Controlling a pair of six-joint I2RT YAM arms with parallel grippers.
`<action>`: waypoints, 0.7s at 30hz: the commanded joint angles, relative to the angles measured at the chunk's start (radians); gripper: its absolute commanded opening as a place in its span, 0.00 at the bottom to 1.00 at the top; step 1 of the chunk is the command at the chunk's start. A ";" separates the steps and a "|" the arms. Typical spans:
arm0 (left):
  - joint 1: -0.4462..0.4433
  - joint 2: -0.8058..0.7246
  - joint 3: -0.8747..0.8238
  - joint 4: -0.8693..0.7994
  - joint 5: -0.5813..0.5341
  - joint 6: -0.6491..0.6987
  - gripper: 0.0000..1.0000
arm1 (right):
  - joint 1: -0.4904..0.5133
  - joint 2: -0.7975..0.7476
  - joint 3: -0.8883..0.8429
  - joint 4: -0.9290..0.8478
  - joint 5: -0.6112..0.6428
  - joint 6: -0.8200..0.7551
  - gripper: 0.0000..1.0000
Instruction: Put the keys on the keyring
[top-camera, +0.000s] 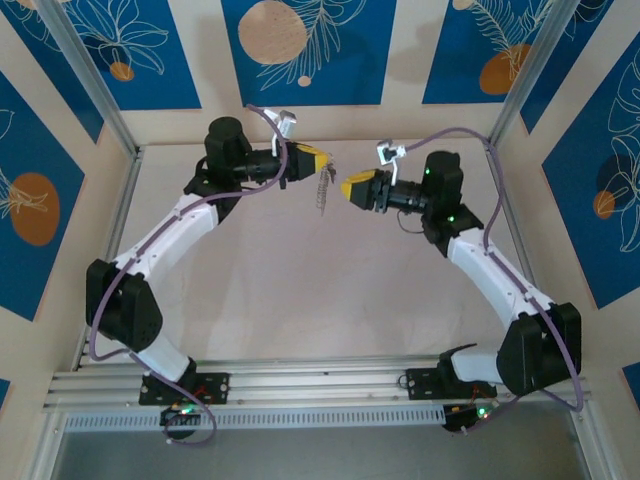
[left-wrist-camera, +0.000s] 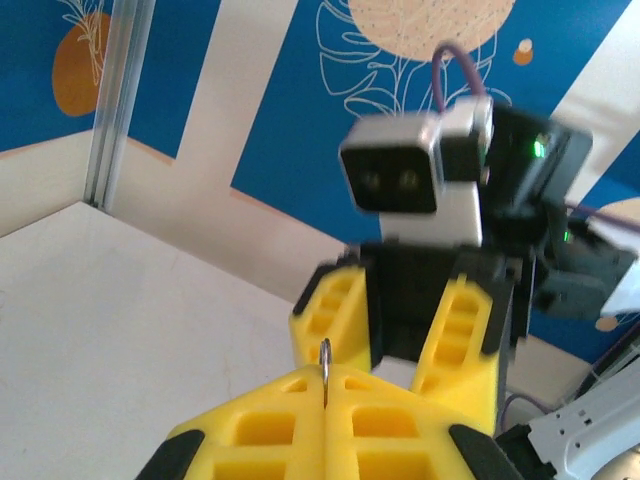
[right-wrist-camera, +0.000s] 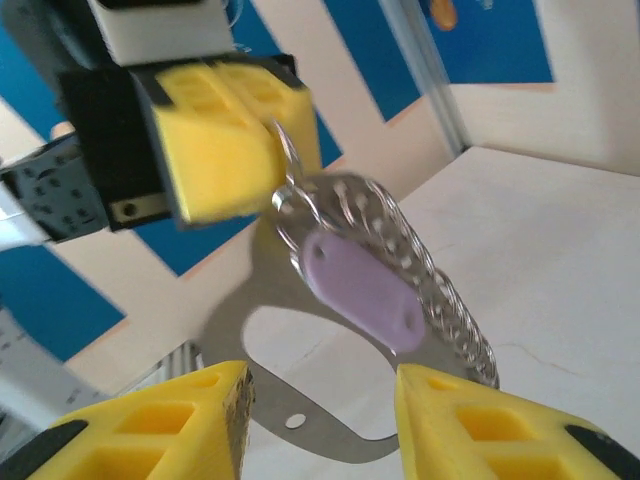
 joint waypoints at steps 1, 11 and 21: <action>-0.011 -0.052 -0.034 0.173 -0.035 -0.096 0.00 | 0.059 -0.060 -0.077 0.150 0.267 0.009 0.44; -0.017 -0.095 -0.101 0.258 -0.087 -0.184 0.00 | 0.151 -0.105 -0.095 0.134 0.419 -0.131 0.45; -0.023 -0.068 -0.121 0.341 -0.041 -0.257 0.00 | 0.171 -0.053 -0.013 0.130 0.409 -0.188 0.44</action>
